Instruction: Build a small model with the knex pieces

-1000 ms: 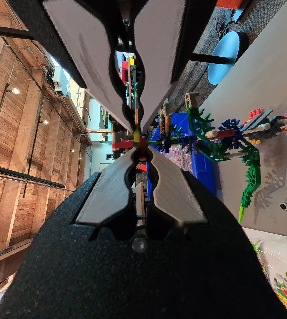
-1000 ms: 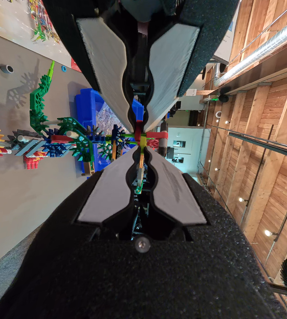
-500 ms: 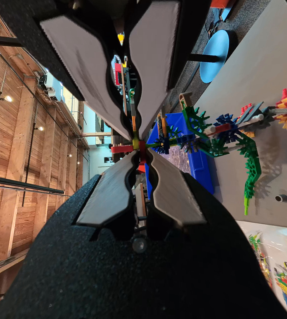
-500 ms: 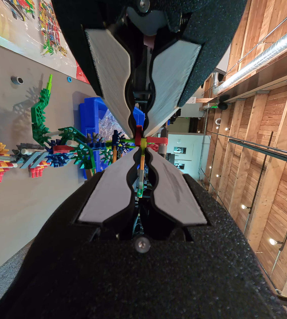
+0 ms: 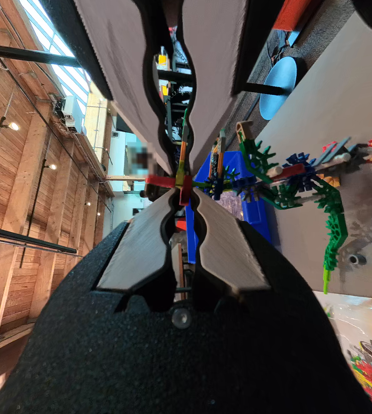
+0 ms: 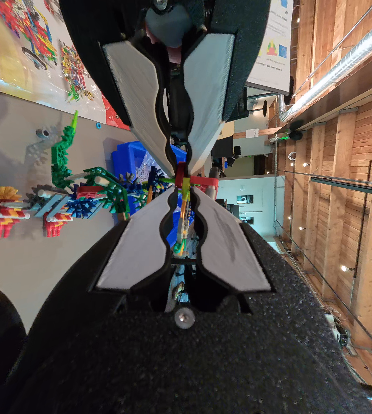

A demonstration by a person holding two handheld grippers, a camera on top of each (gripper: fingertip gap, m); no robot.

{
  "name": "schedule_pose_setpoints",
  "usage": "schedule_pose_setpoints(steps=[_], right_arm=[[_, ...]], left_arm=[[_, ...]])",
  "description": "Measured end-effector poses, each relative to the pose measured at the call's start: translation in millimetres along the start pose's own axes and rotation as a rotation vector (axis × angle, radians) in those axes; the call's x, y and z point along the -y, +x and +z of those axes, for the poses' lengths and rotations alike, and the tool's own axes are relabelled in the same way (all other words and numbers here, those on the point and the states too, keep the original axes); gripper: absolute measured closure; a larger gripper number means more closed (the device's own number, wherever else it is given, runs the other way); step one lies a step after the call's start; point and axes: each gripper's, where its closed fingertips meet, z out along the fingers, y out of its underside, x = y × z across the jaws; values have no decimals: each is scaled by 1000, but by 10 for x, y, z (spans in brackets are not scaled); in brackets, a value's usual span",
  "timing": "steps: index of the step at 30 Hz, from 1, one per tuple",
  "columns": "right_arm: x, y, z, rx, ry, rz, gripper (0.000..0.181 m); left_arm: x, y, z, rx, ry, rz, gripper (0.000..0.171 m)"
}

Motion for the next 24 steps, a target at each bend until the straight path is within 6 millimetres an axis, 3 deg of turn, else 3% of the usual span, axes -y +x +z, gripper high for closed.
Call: schedule_pose_setpoints(steps=[6,9,12,16,24], right_arm=[[72,-39,-161,-15,70,10,174],[43,52,-263,-57,92,75,174],[-122,111,-369,-58,75,182,170],[-391,58,-355,-27,15,303,162],[-462,-64,-343,40,19,467,161]], left_arm=[[54,8,-16,31,25,-22,168],[88,13,-31,71,37,-14,169],[100,15,-51,119,28,-15,168],[98,34,-69,160,35,-73,169],[193,34,-129,205,50,-113,166]])
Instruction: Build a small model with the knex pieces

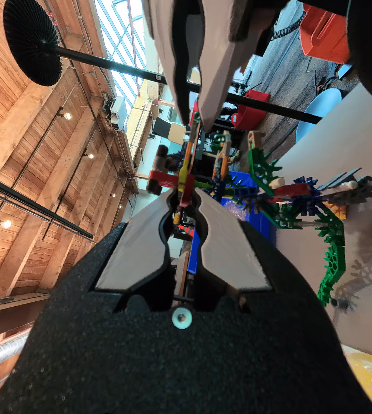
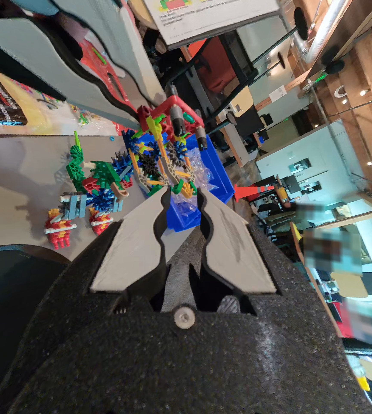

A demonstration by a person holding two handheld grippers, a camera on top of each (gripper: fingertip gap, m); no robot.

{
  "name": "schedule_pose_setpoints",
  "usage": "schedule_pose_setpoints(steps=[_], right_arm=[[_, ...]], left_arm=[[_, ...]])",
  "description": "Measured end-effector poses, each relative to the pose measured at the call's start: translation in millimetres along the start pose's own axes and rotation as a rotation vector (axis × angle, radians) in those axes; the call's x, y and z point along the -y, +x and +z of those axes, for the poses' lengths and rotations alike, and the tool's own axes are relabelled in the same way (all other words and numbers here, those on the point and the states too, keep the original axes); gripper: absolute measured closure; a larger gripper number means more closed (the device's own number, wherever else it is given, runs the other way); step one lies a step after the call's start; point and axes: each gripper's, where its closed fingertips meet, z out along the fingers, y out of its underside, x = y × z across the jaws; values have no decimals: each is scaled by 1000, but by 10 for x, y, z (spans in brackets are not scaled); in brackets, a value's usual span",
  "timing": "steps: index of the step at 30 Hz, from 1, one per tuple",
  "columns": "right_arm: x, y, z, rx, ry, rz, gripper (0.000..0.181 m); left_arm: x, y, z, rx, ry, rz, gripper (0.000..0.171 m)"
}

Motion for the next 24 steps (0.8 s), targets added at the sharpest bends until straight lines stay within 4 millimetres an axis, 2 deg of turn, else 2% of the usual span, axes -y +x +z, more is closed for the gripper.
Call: schedule_pose_setpoints(steps=[4,20,24], right_arm=[[-40,-24,-13,8,-6,39,161],[-108,39,-132,25,29,126,159],[31,-20,-156,-7,80,41,164]], left_arm=[[17,-31,-10,8,0,-19,157],[-27,13,-7,-49,-40,-87,164],[-31,11,-5,-55,-45,-97,164]])
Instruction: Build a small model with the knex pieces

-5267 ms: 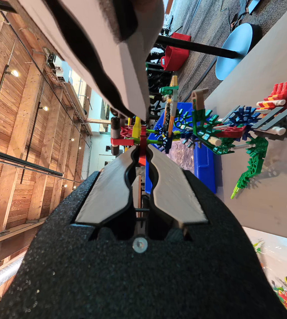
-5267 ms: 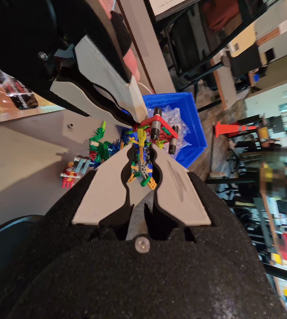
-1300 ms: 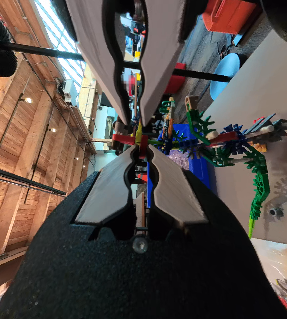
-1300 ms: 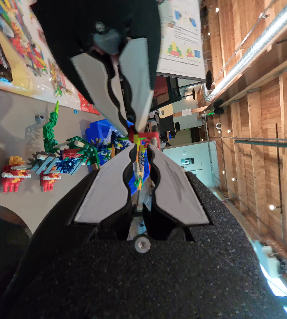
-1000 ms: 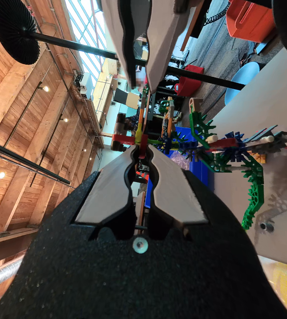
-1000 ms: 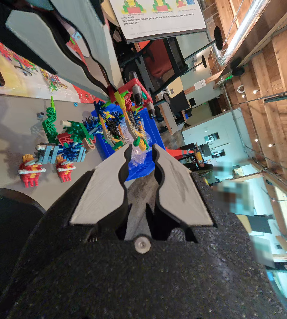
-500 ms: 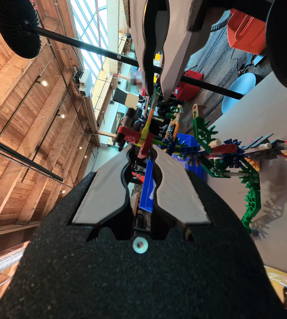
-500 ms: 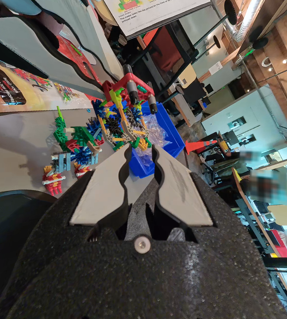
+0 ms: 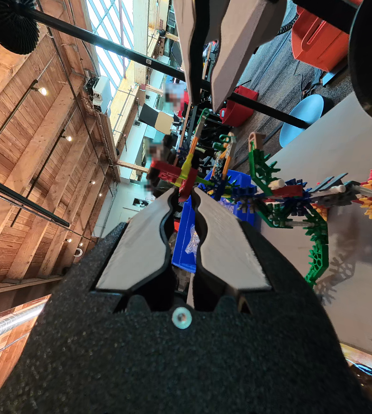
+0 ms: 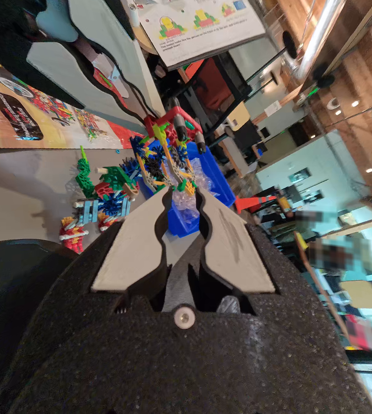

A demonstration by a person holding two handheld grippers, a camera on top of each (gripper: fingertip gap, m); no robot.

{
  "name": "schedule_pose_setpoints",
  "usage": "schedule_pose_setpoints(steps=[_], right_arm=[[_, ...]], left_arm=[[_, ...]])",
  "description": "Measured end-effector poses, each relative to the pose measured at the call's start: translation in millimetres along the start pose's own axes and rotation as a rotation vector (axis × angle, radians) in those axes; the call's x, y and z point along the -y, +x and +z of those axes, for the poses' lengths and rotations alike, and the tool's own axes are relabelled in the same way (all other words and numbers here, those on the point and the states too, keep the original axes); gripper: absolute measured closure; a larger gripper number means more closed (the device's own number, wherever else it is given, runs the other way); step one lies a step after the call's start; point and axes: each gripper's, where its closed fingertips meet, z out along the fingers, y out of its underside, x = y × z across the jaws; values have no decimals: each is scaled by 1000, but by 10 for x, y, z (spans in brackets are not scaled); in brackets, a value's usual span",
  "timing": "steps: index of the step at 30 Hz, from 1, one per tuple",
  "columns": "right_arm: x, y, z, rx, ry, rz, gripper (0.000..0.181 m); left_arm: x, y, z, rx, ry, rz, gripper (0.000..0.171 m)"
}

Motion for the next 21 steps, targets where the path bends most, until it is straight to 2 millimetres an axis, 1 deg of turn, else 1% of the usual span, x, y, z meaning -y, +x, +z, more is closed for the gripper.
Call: schedule_pose_setpoints(steps=[2,5,8,12,16,19,21], right_arm=[[25,-28,8,-45,-4,-80,168],[15,7,38,-135,-20,-200,178],[3,43,61,-169,-23,-232,178],[31,66,63,-189,10,-231,179],[14,67,83,-199,20,-186,180],[12,61,87,-207,28,-174,179],[24,84,81,-228,33,-177,179]], left_arm=[[12,4,6,0,-2,-4,164],[20,8,12,-1,-2,-15,165],[11,3,21,4,-2,-36,165],[7,4,27,2,3,-75,166],[5,-2,40,12,15,-141,166],[-2,-10,49,1,29,-233,165],[-2,-13,52,20,33,-228,165]])
